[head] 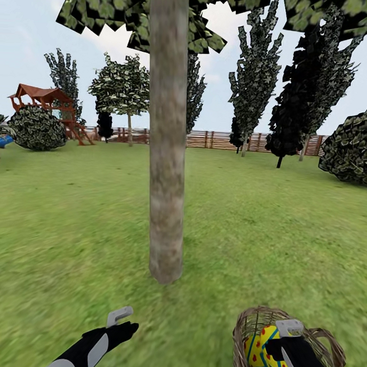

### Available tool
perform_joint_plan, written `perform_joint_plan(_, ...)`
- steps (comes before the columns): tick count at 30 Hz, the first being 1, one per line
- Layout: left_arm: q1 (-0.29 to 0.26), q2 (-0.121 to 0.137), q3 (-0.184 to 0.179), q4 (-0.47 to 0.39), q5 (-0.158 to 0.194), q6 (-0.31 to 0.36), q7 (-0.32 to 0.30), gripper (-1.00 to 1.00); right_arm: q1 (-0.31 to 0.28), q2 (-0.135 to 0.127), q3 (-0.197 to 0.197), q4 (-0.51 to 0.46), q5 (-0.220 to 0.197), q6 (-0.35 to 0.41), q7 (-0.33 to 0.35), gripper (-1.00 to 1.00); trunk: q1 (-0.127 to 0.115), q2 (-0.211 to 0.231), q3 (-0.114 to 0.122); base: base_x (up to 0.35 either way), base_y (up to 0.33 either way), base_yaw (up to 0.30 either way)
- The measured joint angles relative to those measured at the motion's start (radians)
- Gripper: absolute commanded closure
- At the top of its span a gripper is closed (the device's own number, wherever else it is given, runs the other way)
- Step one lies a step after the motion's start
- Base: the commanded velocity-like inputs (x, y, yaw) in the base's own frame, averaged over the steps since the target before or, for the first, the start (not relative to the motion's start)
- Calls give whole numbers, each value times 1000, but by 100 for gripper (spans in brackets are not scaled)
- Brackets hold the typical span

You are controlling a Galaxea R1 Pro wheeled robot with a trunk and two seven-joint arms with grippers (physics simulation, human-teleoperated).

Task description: Take the three Easter eggs out of the wicker basket on the lawn in the garden, then place them on the lawn next to a single tree (choose any tree) so that all three eggs are next to the same tree and none are left in the basket.

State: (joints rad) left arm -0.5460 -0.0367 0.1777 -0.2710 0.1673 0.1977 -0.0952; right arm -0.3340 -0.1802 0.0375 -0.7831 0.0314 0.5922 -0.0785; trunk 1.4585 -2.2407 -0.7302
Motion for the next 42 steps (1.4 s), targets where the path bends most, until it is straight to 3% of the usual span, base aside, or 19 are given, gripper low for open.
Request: perform_joint_plan(42,0,0,0,0,0,0,0,-100,0,0,0,-1,1,0,-1,100,-161,294,132,0,0,5)
